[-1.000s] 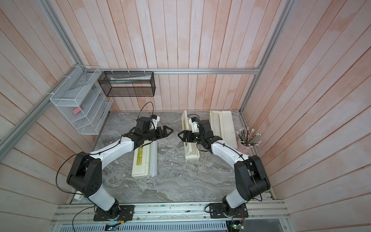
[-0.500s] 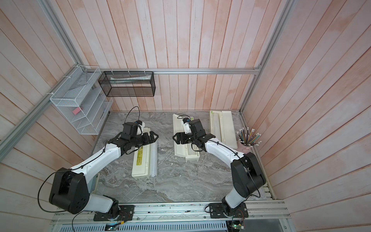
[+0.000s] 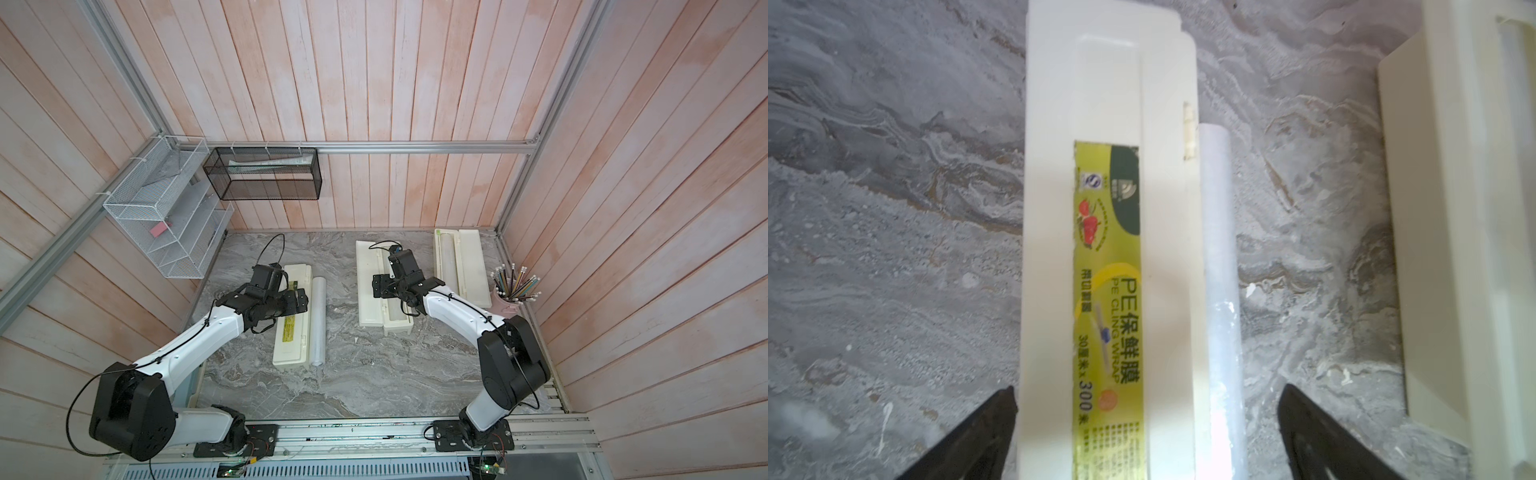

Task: Put plastic wrap rolls into dispensers
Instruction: Open the lid of the plastic wrap cutting box, then move the plastic wrap cutting box to the center of the board.

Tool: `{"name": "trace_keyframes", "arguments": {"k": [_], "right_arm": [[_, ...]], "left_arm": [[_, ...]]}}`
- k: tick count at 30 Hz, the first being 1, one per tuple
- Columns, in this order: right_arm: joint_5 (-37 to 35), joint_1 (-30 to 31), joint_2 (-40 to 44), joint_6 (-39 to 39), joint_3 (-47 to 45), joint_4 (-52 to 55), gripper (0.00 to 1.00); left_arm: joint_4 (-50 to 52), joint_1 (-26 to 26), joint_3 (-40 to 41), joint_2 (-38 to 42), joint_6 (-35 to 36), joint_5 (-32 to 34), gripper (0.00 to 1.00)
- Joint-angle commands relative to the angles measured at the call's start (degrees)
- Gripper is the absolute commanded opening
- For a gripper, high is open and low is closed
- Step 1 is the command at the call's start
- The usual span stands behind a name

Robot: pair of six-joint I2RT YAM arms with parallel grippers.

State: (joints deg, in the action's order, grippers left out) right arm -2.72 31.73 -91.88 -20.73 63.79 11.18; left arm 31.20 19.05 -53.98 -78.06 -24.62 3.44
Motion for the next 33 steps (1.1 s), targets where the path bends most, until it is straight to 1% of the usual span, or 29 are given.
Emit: {"name": "trace_keyframes", "arguments": {"k": [1,12,16,19,23,29,33], "right_arm": [[-6.34,0.22,1.44,-0.23,-1.21,2.27,0.91],[-7.68,0.22,-2.3,-0.41,-3.24,2.44,0.92],[-7.38,0.09,-4.76,-0.36,-2.83,1.6,0.93],[-6.57,-0.08,-6.52,-0.45,-2.25,1.42,0.93],[-6.24,-1.09,-7.36,-1.66,-2.61,0.77,0.93],[-4.01,-4.25,-6.85,-3.07,-4.6,-0.85,0.9],[-3.89,-4.76,-6.9,-2.59,-4.61,-0.94,0.89]], "left_arm": [[1.5,-0.24,1.26,-1.28,1.12,3.75,1.0],[-1.85,-0.24,4.04,-5.03,0.98,3.17,1.0],[-2.39,-0.24,4.29,-7.04,0.98,0.88,1.0],[-4.43,-0.24,5.4,-7.02,0.59,-0.54,1.0],[-6.13,-0.24,5.9,-7.37,0.13,-1.89,0.96],[-8.6,-0.2,5.99,-10.0,-0.46,-6.38,0.92],[-8.35,-0.24,5.64,-11.75,-0.91,-6.34,0.91]]}}
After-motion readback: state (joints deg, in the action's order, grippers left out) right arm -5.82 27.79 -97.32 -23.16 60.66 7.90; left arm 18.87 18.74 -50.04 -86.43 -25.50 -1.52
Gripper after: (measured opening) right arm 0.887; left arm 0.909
